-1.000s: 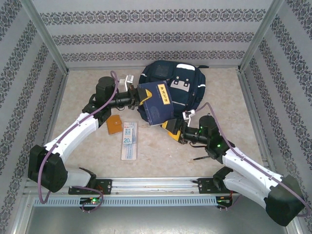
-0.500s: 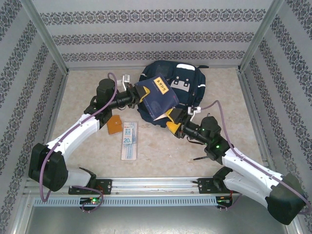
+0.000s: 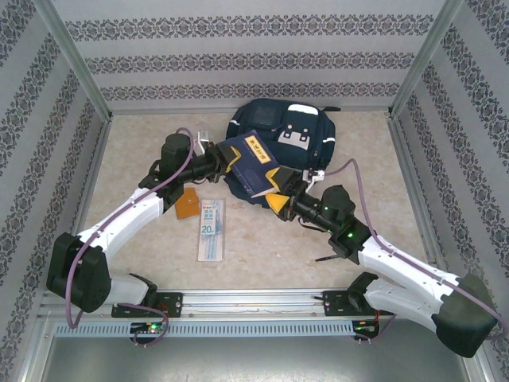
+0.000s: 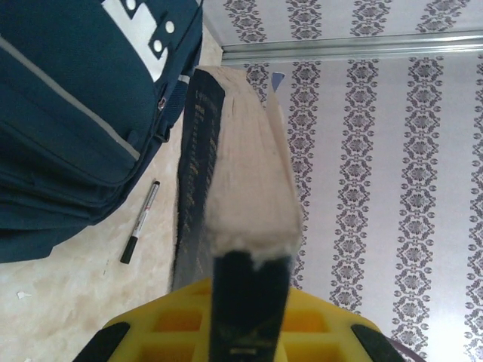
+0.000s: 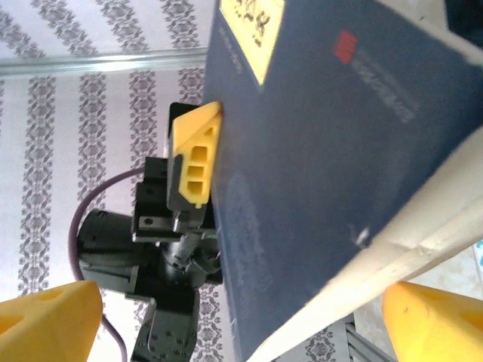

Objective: Pack books, pencil case, and school supplies into a backpack

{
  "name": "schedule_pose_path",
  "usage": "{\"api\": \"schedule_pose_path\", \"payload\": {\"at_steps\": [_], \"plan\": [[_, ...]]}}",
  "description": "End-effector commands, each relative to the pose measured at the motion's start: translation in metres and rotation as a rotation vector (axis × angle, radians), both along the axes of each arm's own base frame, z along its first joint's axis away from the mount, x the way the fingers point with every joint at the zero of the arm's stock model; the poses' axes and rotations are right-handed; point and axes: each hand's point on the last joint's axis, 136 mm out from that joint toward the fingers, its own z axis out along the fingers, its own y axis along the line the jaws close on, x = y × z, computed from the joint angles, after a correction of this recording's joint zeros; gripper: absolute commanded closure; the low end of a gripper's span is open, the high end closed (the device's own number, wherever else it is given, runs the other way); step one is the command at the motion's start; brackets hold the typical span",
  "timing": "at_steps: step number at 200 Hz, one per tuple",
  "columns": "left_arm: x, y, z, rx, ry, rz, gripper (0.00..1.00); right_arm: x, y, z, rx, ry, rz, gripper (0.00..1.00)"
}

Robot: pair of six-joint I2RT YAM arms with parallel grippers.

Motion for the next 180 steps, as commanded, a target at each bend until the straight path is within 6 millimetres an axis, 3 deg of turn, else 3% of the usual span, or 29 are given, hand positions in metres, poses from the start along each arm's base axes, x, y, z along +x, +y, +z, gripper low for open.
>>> {"api": "schedule_pose_path", "payload": {"at_steps": [1,47,71,104,141,165,180], "plan": [[-0.005,-0.011,0.032,-0.087,-0.056,-0.025,1.00,0.009,-0.002,-0.002,0.024,0.068,-0.082,0.05],[-0.005,-0.013,0.032,-0.086,-0.069,-0.025,1.00,0.015,0.008,0.005,0.036,0.125,-0.092,0.10],[-0.003,-0.010,0.028,-0.080,-0.070,-0.002,1.00,0.007,-0.002,-0.008,-0.006,0.202,-0.138,0.09],[-0.006,-0.018,0.029,-0.129,-0.052,-0.037,1.00,0.019,-0.018,-0.006,0.004,0.174,-0.218,0.15],[-0.017,-0.020,0.014,-0.102,-0.006,-0.059,1.00,0.042,-0.019,0.016,0.064,0.069,-0.246,0.39],[-0.019,-0.018,-0.005,-0.082,0.063,-0.048,1.00,0.046,-0.014,0.036,0.072,0.007,-0.232,0.48],[-0.020,-0.018,-0.015,-0.062,0.097,-0.048,1.00,0.045,-0.013,0.042,0.065,-0.016,-0.230,0.61]]}}
